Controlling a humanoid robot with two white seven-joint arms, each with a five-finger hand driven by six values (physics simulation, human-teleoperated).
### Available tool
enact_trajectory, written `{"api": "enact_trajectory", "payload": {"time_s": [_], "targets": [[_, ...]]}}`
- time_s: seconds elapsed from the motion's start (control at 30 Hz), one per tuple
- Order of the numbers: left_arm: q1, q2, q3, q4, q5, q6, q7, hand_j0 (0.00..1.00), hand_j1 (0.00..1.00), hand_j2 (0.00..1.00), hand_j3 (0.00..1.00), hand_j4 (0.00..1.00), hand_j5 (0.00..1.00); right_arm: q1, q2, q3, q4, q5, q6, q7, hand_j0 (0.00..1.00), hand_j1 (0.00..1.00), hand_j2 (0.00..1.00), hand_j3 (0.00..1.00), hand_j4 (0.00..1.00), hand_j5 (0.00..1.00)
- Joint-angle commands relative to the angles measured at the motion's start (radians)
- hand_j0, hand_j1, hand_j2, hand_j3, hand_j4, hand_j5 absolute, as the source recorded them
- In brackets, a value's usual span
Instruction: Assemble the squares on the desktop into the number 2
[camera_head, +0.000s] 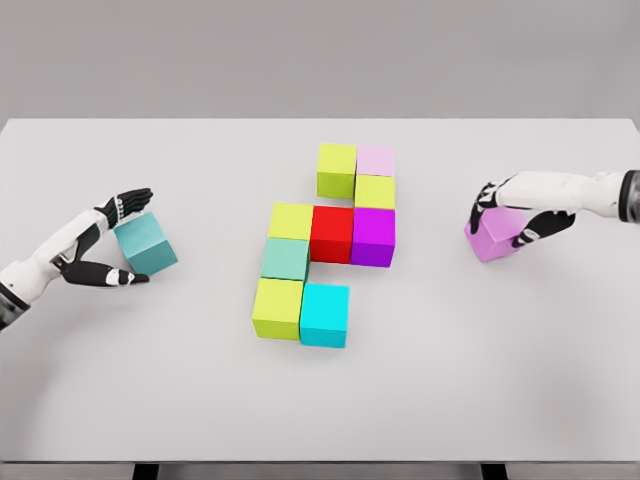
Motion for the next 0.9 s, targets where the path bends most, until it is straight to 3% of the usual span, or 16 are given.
{"api": "enact_trajectory", "payload": {"time_s": [0.0, 0.23, 0.33, 0.43, 0.63, 0.67, 0.77, 0.87], "targets": [[0.000, -0.001, -0.001, 0.011, 0.003, 0.001, 0.000, 1.00, 1.00, 1.00, 1.00, 1.00, 1.00, -0.002, -0.002, -0.002, -0.026, -0.003, 0.003, 0.000, 0.49, 0.49, 0.49, 0.49, 0.49, 0.49], [-0.023, -0.005, -0.029, 0.027, -0.003, 0.001, 0.000, 1.00, 1.00, 1.00, 1.00, 1.00, 1.00, -0.017, -0.018, -0.002, -0.109, 0.002, 0.003, 0.000, 0.50, 0.50, 0.50, 0.50, 0.50, 0.50], [-0.023, -0.005, -0.029, 0.027, -0.003, 0.001, 0.000, 1.00, 1.00, 1.00, 1.00, 1.00, 1.00, -0.017, -0.042, -0.002, -0.183, 0.013, 0.003, 0.000, 0.50, 0.50, 0.50, 0.50, 0.50, 0.50], [-0.023, -0.004, -0.029, 0.027, -0.003, 0.001, 0.000, 1.00, 1.00, 1.00, 1.00, 1.00, 1.00, -0.012, -0.061, -0.001, -0.312, 0.057, 0.003, 0.000, 0.50, 0.50, 0.50, 0.50, 0.50, 0.50], [-0.020, 0.001, -0.035, 0.027, -0.008, 0.001, 0.000, 0.69, 0.69, 0.69, 0.69, 0.69, 0.69, -0.006, -0.110, 0.033, -0.510, 0.063, 0.003, 0.000, 0.52, 0.52, 0.52, 0.52, 0.52, 0.52], [-0.020, 0.001, -0.035, 0.027, -0.008, 0.001, 0.000, 0.63, 0.63, 0.63, 0.63, 0.63, 0.63, -0.009, -0.108, 0.042, -0.514, 0.063, 0.003, 0.000, 0.52, 0.52, 0.52, 0.52, 0.52, 0.52], [-0.020, 0.001, -0.035, 0.027, -0.023, 0.001, 0.000, 0.63, 0.63, 0.63, 0.63, 0.63, 0.63, -0.026, -0.105, 0.111, -0.517, 0.065, 0.003, 0.000, 0.52, 0.52, 0.52, 0.52, 0.52, 0.52], [-0.020, 0.001, -0.035, 0.028, -0.035, 0.001, 0.000, 0.53, 0.53, 0.53, 0.53, 0.53, 0.53, -0.067, -0.079, 0.177, -0.519, 0.066, 0.003, 0.000, 0.52, 0.52, 0.52, 0.52, 0.52, 0.52]]}}
